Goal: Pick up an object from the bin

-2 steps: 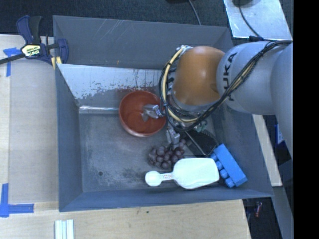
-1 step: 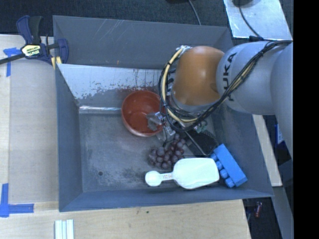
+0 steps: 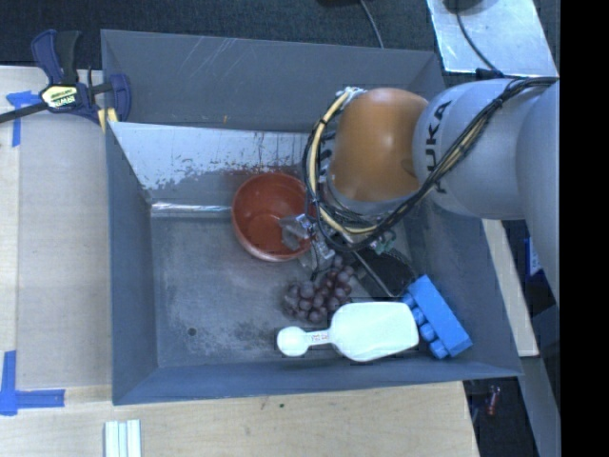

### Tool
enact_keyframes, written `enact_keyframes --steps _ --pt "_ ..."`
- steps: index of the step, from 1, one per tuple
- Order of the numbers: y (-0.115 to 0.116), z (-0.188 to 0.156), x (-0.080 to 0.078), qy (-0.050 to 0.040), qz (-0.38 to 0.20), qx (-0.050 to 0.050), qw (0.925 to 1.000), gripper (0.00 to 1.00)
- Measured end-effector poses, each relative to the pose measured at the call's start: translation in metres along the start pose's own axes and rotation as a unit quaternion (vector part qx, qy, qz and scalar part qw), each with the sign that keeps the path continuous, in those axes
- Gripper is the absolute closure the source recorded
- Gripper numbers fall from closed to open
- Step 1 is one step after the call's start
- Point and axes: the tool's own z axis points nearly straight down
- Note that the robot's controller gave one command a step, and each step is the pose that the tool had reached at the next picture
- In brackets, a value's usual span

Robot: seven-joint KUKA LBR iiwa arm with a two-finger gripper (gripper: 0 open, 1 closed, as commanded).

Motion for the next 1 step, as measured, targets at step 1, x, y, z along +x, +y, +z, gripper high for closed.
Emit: enact_keyframes --steps 1 --pt "0.0043 -0.0125 0.0000 -0.0034 -0.006 0.000 1.0000 1.00"
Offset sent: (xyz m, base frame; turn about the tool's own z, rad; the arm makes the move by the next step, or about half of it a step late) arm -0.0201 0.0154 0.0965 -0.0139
